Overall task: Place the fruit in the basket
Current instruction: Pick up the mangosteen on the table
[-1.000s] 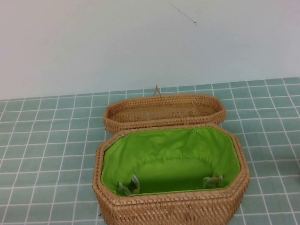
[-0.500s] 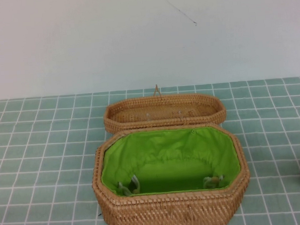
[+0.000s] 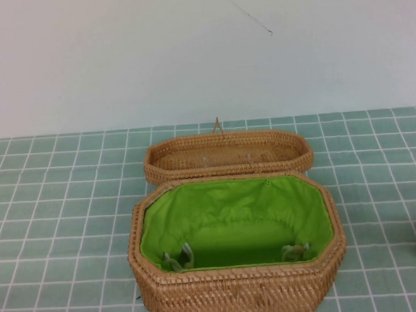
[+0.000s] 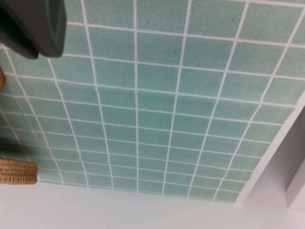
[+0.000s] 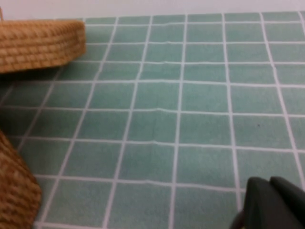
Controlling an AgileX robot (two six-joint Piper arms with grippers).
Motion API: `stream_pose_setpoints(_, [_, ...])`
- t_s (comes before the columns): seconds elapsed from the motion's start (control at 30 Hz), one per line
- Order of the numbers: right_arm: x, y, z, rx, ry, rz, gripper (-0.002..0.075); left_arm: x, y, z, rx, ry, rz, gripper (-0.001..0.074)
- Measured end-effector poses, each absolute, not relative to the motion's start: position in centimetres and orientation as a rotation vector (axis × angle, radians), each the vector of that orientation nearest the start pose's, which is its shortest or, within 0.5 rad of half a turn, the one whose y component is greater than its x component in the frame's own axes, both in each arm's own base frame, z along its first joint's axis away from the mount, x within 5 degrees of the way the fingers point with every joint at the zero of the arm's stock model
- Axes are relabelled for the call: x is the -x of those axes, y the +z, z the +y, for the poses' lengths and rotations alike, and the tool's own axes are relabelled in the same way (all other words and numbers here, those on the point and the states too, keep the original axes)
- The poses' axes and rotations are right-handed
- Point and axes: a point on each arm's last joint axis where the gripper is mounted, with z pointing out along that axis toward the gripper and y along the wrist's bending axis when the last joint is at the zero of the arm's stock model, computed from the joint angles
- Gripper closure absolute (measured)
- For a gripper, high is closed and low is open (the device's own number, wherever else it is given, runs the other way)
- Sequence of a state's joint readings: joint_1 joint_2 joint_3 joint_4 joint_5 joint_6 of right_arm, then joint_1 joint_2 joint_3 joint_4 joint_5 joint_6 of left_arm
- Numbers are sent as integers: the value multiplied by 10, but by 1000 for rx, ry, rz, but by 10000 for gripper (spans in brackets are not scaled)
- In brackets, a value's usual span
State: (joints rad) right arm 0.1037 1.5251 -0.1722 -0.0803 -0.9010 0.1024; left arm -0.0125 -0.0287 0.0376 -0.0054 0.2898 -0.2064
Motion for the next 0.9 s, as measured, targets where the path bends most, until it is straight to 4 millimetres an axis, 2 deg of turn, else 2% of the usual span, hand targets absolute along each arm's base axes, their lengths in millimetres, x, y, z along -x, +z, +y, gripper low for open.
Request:
stream_pose_setpoints(0.2, [-207,148,30,95,209,1868,721,-54,176,-1,176,-163,1776,735])
stream_pose_setpoints(0.43, [-210,168,32,129,206,1642,721,-54,176,-1,176,-163,1776,735])
stream_pose_setpoints(0.67, [-208,156,33,246,136,1763,714,-54,176,-1,176,-163,1776,735])
stream_pose_setpoints(0.8, [-208,157,35,273,150,1741,606,-54,176,-1,176,-163,1776,735])
stream_pose_setpoints(0.9, [-208,158,35,266,149,1728,466,-54,176,-1,176,-163,1776,735])
